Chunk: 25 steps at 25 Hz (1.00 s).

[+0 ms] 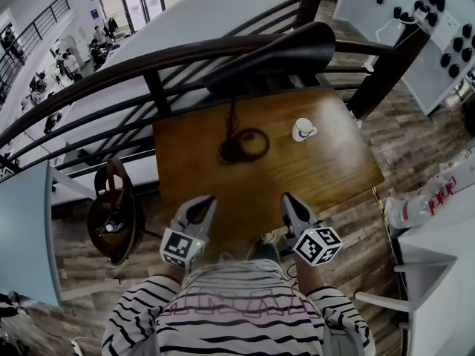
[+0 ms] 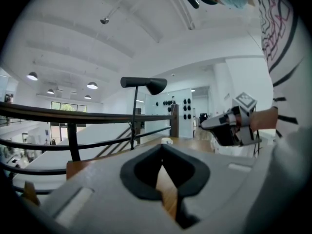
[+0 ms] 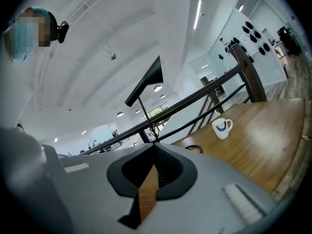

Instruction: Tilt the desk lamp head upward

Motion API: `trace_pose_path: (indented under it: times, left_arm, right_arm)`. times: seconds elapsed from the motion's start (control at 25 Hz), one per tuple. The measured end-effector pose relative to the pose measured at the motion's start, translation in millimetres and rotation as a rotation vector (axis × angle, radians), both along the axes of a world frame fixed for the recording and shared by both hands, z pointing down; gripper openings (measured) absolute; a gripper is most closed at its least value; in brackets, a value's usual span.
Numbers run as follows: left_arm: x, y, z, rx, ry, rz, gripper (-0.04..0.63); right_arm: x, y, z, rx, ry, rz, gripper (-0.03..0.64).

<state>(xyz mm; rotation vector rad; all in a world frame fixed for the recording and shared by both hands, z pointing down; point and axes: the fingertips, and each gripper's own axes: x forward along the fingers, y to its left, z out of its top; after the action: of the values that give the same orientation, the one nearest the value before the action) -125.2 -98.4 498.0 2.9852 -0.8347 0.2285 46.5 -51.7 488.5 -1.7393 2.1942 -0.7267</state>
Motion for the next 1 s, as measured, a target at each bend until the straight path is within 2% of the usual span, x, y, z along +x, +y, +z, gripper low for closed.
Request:
trace_pose_path:
  times: [0.32,1.0]
  left_arm:
    - [-11,18,8,-0.021,-0.01,0.007,0.005]
    - [-17,28,3,0.013,-0.052,0.006,0.003]
  right_arm:
    - [-21,8,14,-0.027,0.015,-0.027,0.0]
    - [-29,19,19,-0.047,0.075,-0.018,0.0]
